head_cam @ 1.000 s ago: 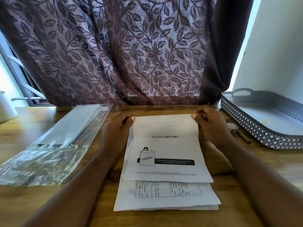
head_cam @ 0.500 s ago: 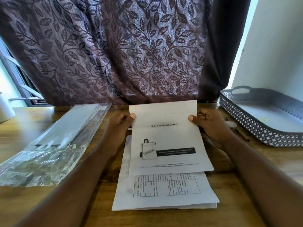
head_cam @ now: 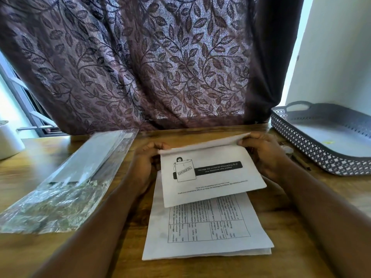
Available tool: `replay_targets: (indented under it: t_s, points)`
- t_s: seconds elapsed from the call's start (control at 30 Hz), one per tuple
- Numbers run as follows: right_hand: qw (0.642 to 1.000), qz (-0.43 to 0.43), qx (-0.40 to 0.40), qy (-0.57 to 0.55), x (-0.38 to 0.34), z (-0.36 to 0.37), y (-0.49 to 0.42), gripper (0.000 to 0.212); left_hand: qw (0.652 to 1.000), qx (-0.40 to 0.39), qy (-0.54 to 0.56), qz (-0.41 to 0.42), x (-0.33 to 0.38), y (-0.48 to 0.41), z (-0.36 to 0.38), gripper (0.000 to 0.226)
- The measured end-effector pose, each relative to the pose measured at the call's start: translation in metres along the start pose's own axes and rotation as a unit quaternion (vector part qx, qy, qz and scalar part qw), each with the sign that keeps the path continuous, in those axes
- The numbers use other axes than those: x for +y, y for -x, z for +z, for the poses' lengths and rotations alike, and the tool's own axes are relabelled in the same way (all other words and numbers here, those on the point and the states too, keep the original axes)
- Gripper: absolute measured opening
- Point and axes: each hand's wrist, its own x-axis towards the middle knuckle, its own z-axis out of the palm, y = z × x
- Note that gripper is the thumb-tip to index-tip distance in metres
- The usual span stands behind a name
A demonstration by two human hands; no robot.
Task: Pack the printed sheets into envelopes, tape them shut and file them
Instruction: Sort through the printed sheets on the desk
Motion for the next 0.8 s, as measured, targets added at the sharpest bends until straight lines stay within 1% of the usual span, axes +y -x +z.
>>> replay_targets:
  t_s: [0.07,0.1,0.13,0.2,0.23,0.3,0.37,0.47,0.5,0.53,0.6,0.63,0.7,0.77,0.8]
  points:
    - [1.0,0.017,-0.001,-0.002,-0.001,0.001,0.0,0.029,1.0,0.014,-0.021,0.013,0.002,0.001,-0.001,0.036]
    - [1.0,0.026,-0.005,-0.003,0.0,0.001,0.0,0.033,0.999,0.015,-0.032,0.021,0.002,0.001,-0.002,0.034]
    - [0.999,0.033,-0.01,-0.001,0.002,0.001,-0.001,0.034,0.999,0.011,-0.045,0.027,0.002,0.001,-0.002,0.028]
    - [0.999,0.032,-0.008,0.029,0.005,0.001,-0.003,0.026,0.997,-0.006,-0.076,0.034,0.001,0.0,-0.003,0.011]
    - [0.998,0.02,-0.005,0.061,0.007,0.0,-0.005,0.019,0.995,-0.013,-0.096,0.039,0.0,0.0,-0.003,0.003]
    - [0.991,-0.02,0.003,0.135,0.009,0.002,-0.006,0.01,0.989,-0.021,-0.14,0.041,-0.001,-0.002,-0.003,0.011]
    - [0.981,-0.06,0.013,0.187,0.007,0.006,-0.004,0.01,0.982,-0.028,-0.182,0.037,0.0,-0.001,-0.003,0.017]
    - [0.963,-0.11,0.025,0.246,0.005,0.013,-0.002,0.019,0.966,-0.027,-0.251,0.06,0.001,0.0,-0.002,0.013]
    - [0.947,-0.136,0.031,0.288,0.005,0.015,-0.001,0.024,0.958,-0.027,-0.276,0.072,0.002,0.0,-0.001,0.01]
    - [0.922,-0.166,0.038,0.346,0.006,0.018,-0.001,0.026,0.95,-0.025,-0.299,0.087,0.002,0.001,0.001,0.008]
    - [0.859,-0.222,0.04,0.46,0.008,0.026,0.002,0.025,0.937,-0.017,-0.324,0.127,0.004,0.003,0.005,0.008]
    - [0.833,-0.247,0.033,0.494,0.009,0.031,0.005,0.024,0.932,-0.015,-0.33,0.151,0.006,0.005,0.008,0.009]
    - [0.793,-0.295,0.005,0.534,0.009,0.044,0.012,0.023,0.912,-0.019,-0.351,0.21,0.008,0.009,0.014,0.009]
    - [0.762,-0.326,-0.023,0.56,0.011,0.059,0.018,0.028,0.885,-0.031,-0.375,0.273,0.008,0.011,0.019,0.007]
    - [0.75,-0.336,-0.032,0.568,0.013,0.065,0.02,0.027,0.877,-0.038,-0.378,0.294,0.007,0.012,0.021,0.007]
